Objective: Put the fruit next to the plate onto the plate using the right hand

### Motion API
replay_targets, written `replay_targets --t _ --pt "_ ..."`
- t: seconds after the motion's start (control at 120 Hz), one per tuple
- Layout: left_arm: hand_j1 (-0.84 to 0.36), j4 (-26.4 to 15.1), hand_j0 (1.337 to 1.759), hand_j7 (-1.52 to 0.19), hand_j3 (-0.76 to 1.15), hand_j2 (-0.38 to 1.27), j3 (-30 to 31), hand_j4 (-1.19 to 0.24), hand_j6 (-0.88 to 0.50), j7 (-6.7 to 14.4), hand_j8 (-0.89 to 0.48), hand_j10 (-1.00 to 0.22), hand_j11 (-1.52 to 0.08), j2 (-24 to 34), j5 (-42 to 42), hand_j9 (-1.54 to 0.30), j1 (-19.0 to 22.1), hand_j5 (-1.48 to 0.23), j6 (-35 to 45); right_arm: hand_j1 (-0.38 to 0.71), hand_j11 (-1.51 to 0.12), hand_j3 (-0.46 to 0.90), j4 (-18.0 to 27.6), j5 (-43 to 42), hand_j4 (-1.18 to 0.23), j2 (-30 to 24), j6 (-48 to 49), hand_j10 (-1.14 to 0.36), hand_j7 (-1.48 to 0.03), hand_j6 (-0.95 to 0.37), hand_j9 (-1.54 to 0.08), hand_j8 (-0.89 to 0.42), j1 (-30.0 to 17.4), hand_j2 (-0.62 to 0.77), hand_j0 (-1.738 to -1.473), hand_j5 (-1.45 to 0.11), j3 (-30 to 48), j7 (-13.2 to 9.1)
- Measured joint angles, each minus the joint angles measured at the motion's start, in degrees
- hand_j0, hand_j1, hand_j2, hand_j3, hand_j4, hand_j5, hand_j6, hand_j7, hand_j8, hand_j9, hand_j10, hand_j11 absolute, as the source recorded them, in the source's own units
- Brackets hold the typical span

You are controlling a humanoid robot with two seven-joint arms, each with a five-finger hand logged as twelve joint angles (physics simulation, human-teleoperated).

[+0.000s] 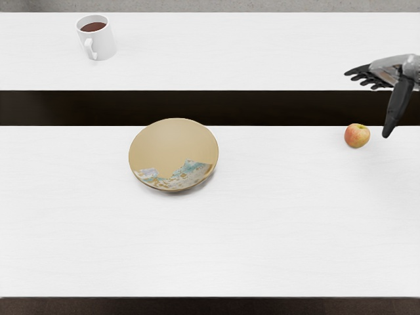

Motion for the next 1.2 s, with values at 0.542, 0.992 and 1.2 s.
replay_targets --t 0.542,0.992,1.2 --pt "0.35 0.0 1.658 0.0 0.0 0.0 0.0 0.0 0.0 0.0 0.0 0.0 0.0 0.0 0.0 0.0 0.0 0.0 0.0 -0.35 0.0 0.0 12.1 -1.1 0.0 0.2 0.0 0.0 0.0 -0.01 0.0 0.0 1.7 0.0 -1.658 0.0 0.1 -10.3" --pt "0.35 0.0 1.658 0.0 0.0 0.0 0.0 0.0 0.0 0.0 0.0 0.0 0.0 0.0 0.0 0.0 0.0 0.0 0.0 -0.35 0.0 0.0 20.7 -18.6 0.0 2.1 -12.0 0.0 0.0 -0.01 0.0 -0.01 -4.6 0.0 -1.658 0.0 0.0 -10.7" --pt "0.35 0.0 1.658 0.0 0.0 0.0 0.0 0.0 0.0 0.0 0.0 0.0 0.0 0.0 0.0 0.0 0.0 0.0 0.0 -0.35 0.0 0.0 17.0 -21.0 -0.01 5.8 -18.7 0.0 0.0 -0.01 0.0 -0.01 -8.1 0.0 -1.658 0.0 0.1 -10.7"
